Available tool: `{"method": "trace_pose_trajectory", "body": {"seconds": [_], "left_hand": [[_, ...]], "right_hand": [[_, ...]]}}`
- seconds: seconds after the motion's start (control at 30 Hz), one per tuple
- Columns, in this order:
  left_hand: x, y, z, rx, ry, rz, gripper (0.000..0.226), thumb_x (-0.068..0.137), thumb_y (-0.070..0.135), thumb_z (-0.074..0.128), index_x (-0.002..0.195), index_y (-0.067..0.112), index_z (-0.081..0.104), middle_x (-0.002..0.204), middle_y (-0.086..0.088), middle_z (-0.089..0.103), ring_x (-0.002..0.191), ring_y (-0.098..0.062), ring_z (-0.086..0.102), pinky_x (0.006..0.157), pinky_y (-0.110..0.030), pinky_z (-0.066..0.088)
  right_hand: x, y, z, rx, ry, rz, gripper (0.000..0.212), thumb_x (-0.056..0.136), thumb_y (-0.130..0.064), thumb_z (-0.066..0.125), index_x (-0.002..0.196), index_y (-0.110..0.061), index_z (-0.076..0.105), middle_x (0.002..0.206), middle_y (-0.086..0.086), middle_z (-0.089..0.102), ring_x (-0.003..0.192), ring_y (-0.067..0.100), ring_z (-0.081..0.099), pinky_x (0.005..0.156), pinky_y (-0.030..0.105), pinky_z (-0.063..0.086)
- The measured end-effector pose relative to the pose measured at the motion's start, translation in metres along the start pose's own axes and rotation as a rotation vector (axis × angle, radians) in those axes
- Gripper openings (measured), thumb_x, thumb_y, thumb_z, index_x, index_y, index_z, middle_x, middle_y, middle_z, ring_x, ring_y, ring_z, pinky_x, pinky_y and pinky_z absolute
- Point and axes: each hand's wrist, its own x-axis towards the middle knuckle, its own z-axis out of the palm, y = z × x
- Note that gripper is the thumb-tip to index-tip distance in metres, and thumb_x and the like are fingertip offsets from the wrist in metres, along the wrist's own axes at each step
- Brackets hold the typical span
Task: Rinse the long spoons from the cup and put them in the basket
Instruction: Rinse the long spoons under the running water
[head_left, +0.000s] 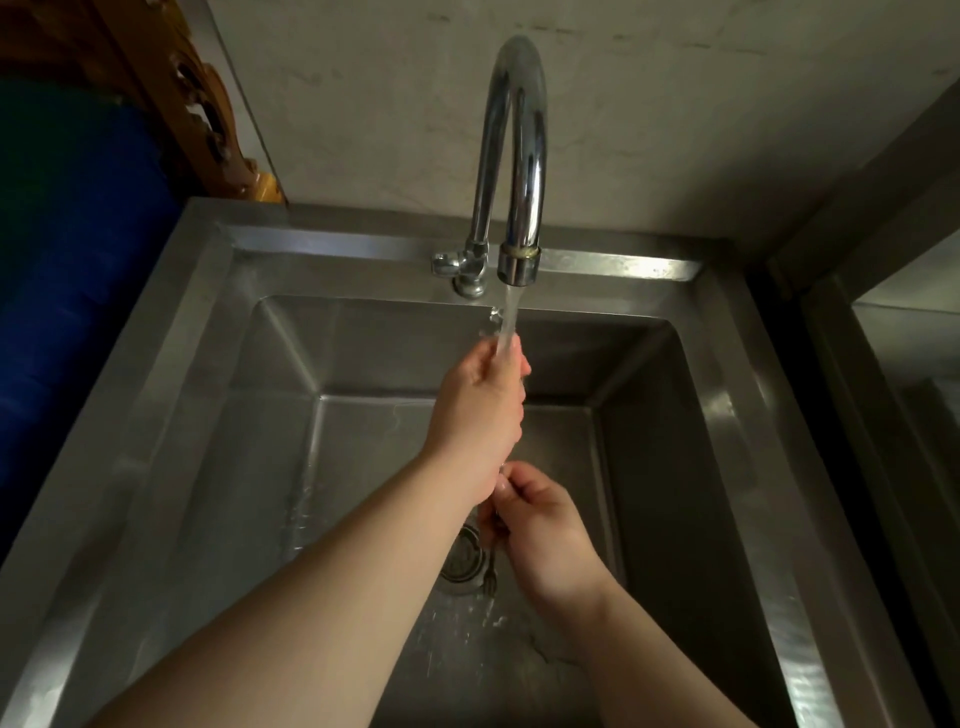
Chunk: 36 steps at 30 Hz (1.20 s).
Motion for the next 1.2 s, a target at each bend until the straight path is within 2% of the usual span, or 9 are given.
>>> {"method": "trace_pose_trajectory", "body": {"seconds": [0.07, 0.17, 0.33, 0.5, 0.67, 0.77, 0.9, 1.03, 1.2], "left_hand": [[0.0, 0.0, -0.001, 0.001, 0.008, -0.025, 0.049, 0.085, 0.067, 0.052, 0.056, 0.028, 0.053, 0.045, 0.011, 0.034, 0.037, -0.008, 0.026, 0.038, -0.02, 0.019], [0.001, -0.001, -0.009, -0.016, -0.009, -0.003, 0.039, 0.099, 0.044, 0.053, 0.065, 0.029, 0.066, 0.05, 0.01, 0.04, 0.041, -0.005, 0.031, 0.036, -0.02, 0.024], [-0.003, -0.002, -0.027, 0.036, -0.091, 0.011, 0.028, 0.102, 0.008, 0.048, 0.102, 0.024, 0.07, 0.07, 0.006, 0.07, 0.064, -0.005, 0.062, 0.065, -0.017, 0.051], [-0.001, 0.011, -0.037, -0.044, -0.016, 0.002, 0.019, 0.102, 0.015, 0.054, 0.091, 0.018, 0.07, 0.069, 0.003, 0.073, 0.068, -0.012, 0.071, 0.062, -0.025, 0.057], [0.003, 0.022, -0.042, -0.458, -0.118, -0.119, 0.005, 0.084, 0.008, 0.063, 0.081, 0.011, 0.064, 0.064, -0.003, 0.068, 0.057, -0.014, 0.062, 0.058, -0.025, 0.058], [0.009, 0.024, -0.042, -0.341, -0.052, -0.118, 0.021, 0.088, 0.007, 0.064, 0.071, 0.017, 0.058, 0.061, -0.001, 0.069, 0.054, -0.012, 0.063, 0.048, -0.024, 0.05], [0.015, 0.018, -0.026, -0.117, 0.11, 0.016, 0.041, 0.098, 0.023, 0.061, 0.058, 0.026, 0.061, 0.052, 0.007, 0.059, 0.051, -0.009, 0.055, 0.053, -0.023, 0.051], [0.006, 0.005, -0.022, -0.049, 0.048, -0.029, 0.029, 0.094, 0.041, 0.056, 0.071, 0.036, 0.074, 0.064, 0.008, 0.07, 0.068, -0.004, 0.068, 0.072, -0.027, 0.052], [-0.002, -0.009, -0.034, -0.138, -0.087, -0.185, 0.029, 0.103, 0.022, 0.049, 0.091, 0.018, 0.076, 0.083, -0.002, 0.078, 0.081, -0.016, 0.074, 0.069, -0.026, 0.057]], "right_hand": [[-0.001, -0.002, 0.005, 0.03, 0.003, 0.028, 0.032, 0.095, -0.024, 0.054, 0.087, 0.007, 0.059, 0.073, 0.014, 0.058, 0.068, 0.026, 0.048, 0.066, 0.043, 0.039], [0.002, -0.008, 0.014, 0.077, 0.005, 0.05, 0.033, 0.089, -0.033, 0.057, 0.078, -0.003, 0.065, 0.075, 0.013, 0.063, 0.07, 0.025, 0.056, 0.069, 0.043, 0.047], [0.013, -0.02, 0.018, 0.102, 0.121, -0.014, 0.034, 0.096, -0.039, 0.055, 0.072, -0.015, 0.057, 0.059, 0.0, 0.05, 0.053, 0.013, 0.041, 0.048, 0.029, 0.037], [0.022, -0.029, 0.021, 0.028, 0.05, -0.088, 0.037, 0.1, -0.037, 0.051, 0.071, -0.016, 0.059, 0.054, -0.003, 0.043, 0.047, 0.01, 0.033, 0.044, 0.026, 0.028], [0.031, -0.045, 0.017, 0.222, -0.159, 0.066, 0.049, 0.1, -0.047, 0.044, 0.06, -0.02, 0.051, 0.043, -0.005, 0.03, 0.037, 0.009, 0.02, 0.039, 0.02, 0.014], [0.036, -0.052, 0.017, 0.125, -0.137, 0.052, 0.049, 0.1, -0.05, 0.044, 0.066, -0.016, 0.052, 0.044, -0.004, 0.033, 0.037, 0.009, 0.023, 0.038, 0.02, 0.018], [0.036, -0.053, 0.025, -0.028, -0.021, -0.119, 0.031, 0.101, -0.027, 0.052, 0.071, -0.024, 0.06, 0.052, -0.01, 0.05, 0.046, 0.006, 0.039, 0.041, 0.016, 0.032], [0.029, -0.049, 0.027, 0.074, 0.019, -0.095, 0.037, 0.103, -0.034, 0.047, 0.073, -0.028, 0.068, 0.05, -0.016, 0.059, 0.043, -0.005, 0.052, 0.042, 0.009, 0.037], [0.028, -0.047, 0.016, 0.174, -0.012, 0.03, 0.035, 0.102, -0.027, 0.05, 0.071, -0.016, 0.059, 0.051, -0.002, 0.042, 0.038, 0.006, 0.033, 0.035, 0.02, 0.026]]}}
